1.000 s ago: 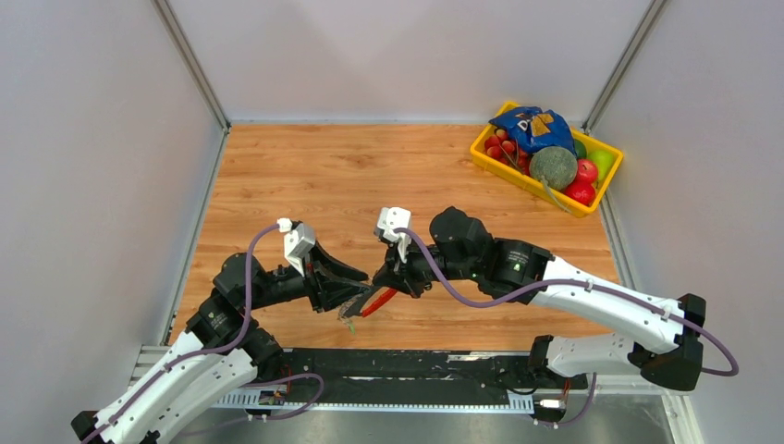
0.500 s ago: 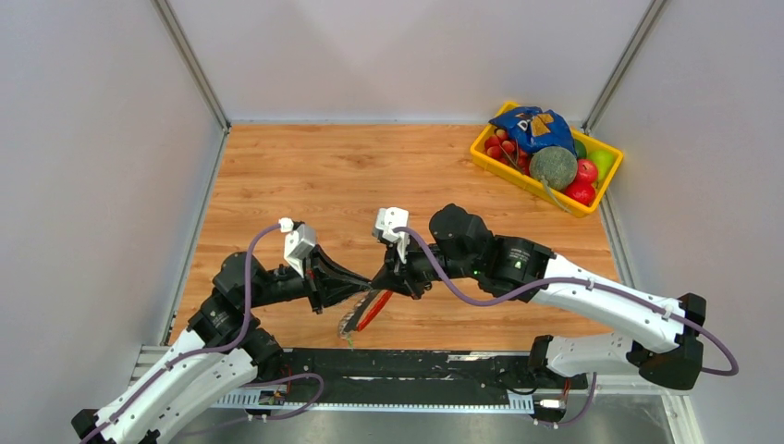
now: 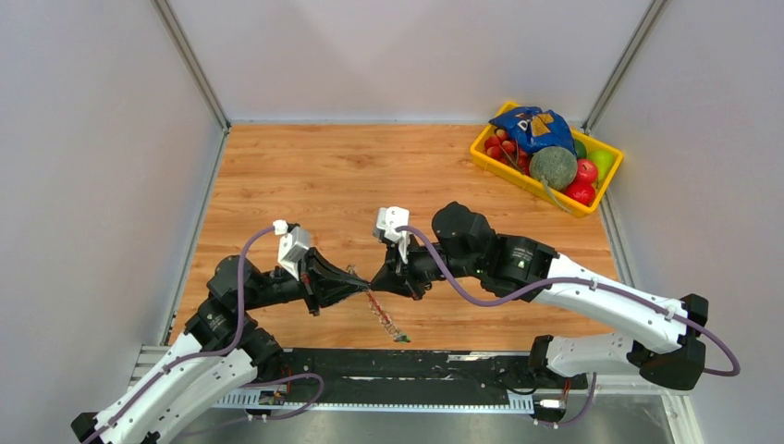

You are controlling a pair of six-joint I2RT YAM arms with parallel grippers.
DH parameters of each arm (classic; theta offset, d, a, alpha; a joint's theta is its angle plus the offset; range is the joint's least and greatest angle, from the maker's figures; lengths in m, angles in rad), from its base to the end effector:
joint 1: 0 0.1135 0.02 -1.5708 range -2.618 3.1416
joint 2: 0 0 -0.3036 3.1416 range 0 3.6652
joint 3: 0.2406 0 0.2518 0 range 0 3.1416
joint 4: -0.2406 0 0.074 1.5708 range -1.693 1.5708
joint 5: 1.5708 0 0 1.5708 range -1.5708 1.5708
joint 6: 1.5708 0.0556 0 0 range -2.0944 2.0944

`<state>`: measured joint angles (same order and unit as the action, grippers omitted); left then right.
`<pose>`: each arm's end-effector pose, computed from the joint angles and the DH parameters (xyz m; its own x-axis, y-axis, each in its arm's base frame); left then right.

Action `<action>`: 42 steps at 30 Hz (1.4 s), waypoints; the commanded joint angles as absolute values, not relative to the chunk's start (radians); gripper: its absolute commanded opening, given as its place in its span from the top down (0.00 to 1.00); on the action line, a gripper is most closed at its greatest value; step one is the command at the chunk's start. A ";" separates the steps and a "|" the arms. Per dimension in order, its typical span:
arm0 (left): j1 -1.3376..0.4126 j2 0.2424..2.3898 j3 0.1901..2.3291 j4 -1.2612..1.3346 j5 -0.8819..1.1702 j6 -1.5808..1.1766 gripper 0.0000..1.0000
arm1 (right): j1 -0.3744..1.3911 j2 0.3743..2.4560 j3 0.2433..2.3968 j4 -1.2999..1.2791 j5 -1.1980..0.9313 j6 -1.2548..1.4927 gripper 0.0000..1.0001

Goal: Put the keys on the keyring

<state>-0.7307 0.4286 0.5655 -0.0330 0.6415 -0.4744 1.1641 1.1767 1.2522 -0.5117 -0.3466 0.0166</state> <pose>0.0492 -0.0887 0.3448 -0.3780 -0.1527 -0.9131 0.9052 0.1458 -0.3991 0.0844 0.2437 0.4187 -0.1835 -0.3865 -0.9039 -0.9827 0.0957 0.1586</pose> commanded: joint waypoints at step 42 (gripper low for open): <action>-0.733 0.296 0.442 0.586 0.639 -0.726 1.00 | 1.344 1.077 1.223 -0.191 -0.219 -0.166 0.67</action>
<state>-0.7307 0.3073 0.4450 0.5175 0.6460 -0.7113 1.3388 1.0851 1.1656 -0.2684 -0.2401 -0.1699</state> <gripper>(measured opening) 0.008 0.337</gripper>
